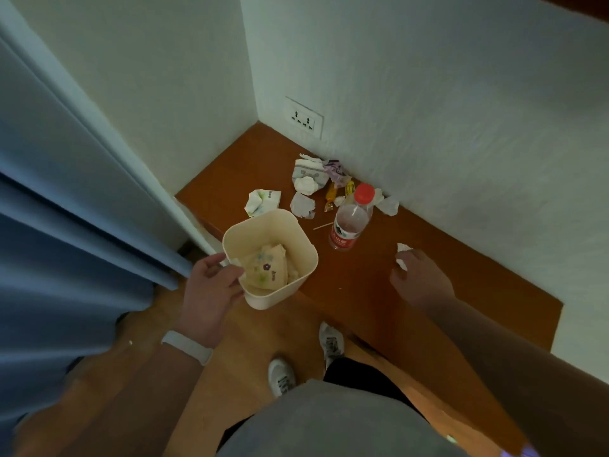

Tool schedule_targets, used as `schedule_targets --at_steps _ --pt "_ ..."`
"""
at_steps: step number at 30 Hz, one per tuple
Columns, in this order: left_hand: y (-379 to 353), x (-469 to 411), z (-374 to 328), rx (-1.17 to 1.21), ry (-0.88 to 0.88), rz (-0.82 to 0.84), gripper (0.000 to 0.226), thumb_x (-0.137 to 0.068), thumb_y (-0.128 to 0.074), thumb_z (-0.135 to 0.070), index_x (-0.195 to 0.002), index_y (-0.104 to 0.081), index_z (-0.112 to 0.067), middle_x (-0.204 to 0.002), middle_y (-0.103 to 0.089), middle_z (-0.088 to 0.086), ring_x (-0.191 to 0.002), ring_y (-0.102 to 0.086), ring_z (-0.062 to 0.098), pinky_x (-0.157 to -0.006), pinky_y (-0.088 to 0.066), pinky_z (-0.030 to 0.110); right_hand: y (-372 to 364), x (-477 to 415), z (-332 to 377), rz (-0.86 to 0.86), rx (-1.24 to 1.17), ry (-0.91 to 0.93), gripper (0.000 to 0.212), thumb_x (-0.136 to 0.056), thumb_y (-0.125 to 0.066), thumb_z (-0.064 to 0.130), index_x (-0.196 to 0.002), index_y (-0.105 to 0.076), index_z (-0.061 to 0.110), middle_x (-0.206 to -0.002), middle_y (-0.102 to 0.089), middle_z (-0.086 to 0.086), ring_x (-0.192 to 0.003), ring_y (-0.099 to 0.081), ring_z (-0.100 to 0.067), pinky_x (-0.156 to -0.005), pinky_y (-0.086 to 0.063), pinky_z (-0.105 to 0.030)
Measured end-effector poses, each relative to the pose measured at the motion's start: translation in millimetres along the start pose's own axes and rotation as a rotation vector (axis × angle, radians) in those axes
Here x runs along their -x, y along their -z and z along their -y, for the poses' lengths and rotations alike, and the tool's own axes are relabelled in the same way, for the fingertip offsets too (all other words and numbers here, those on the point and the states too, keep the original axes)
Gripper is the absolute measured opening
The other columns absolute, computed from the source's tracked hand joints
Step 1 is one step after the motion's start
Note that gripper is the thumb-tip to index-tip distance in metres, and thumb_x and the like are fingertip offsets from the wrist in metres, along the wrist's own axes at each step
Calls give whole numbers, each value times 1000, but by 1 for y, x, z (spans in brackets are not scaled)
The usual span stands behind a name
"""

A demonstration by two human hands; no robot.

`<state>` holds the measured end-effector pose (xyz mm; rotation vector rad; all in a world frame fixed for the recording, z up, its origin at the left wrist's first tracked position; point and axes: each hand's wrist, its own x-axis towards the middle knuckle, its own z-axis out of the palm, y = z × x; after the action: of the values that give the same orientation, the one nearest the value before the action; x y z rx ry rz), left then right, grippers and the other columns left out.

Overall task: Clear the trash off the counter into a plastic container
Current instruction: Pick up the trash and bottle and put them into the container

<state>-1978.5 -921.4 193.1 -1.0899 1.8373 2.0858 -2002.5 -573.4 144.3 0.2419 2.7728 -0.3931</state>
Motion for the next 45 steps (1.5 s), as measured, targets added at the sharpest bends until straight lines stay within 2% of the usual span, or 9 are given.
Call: schedule_targets --at_steps 7,10,14,23,27,30,35,39,45 --pt "-25 0 -3 4 63 -30 34 -94 -62 -2 -126 -56 -11 -112 -68 12 -78 -68 18 -63 -56 31 -16 -42 -35 66 42 -73 62 -93 -55 37 -148 -32 23 -150 -31 -6 -132 -39 -31 -96 -48 -48" --pt "-33 -1 -4 -19 68 -49 31 -95 -61 -2 -123 -56 -14 -113 -68 15 -85 -70 21 -65 -56 32 -21 -55 -39 108 33 -63 61 -92 -57 33 -147 -34 20 -146 -35 -8 -130 -40 -31 -97 -47 -48" --pt "-37 -4 -7 -38 76 -68 34 -94 -60 -2 -127 -56 -13 -121 -67 20 -100 -68 29 -82 -58 41 -25 -67 -41 103 37 1 40 -93 -54 25 -132 -49 18 -128 -45 -7 -117 -45 -28 -90 -47 -42" --pt "-49 -10 -13 -32 62 -67 34 -94 -61 -1 -126 -56 -12 -102 -66 9 -87 -67 22 -73 -57 37 -21 -63 -13 186 -88 106 13 -97 -50 21 -100 -62 20 -90 -57 3 -72 -53 -10 -61 -42 -27" --pt "-48 -10 -16 -19 57 -35 33 -93 -63 -2 -123 -57 -15 -116 -68 18 -93 -71 27 -81 -61 44 1 -35 29 121 -254 194 8 -97 -52 21 -97 -60 23 -85 -58 5 -71 -56 -10 -63 -49 -28" --pt "-44 -8 -16 -8 42 6 33 -93 -64 -3 -123 -58 -14 -123 -66 22 -93 -72 29 -83 -61 46 26 -10 63 0 -376 307 11 -96 -54 20 -104 -60 23 -85 -54 12 -70 -51 -3 -64 -40 -22" --pt "-37 -3 -16 -5 13 54 34 -93 -64 -3 -125 -57 -13 -112 -68 15 -85 -71 23 -83 -61 46 51 15 109 -172 -374 461 12 -95 -55 20 -103 -63 19 -82 -52 13 -67 -51 -5 -57 -42 -21" --pt "-29 0 -15 -3 1 78 32 -91 -66 -6 -119 -58 -19 -112 -68 14 -88 -71 24 -88 -60 49 44 23 132 -221 -257 616 12 -95 -55 17 -103 -64 15 -89 -52 9 -76 -48 -7 -62 -40 -21" --pt "-15 0 -15 24 0 106 41 -92 -66 -6 -130 -56 -15 -107 -68 8 -78 -73 16 -72 -58 37 36 30 146 -179 -95 752 25 -94 -55 24 -115 -65 14 -109 -61 0 -100 -51 -15 -87 -39 -24"
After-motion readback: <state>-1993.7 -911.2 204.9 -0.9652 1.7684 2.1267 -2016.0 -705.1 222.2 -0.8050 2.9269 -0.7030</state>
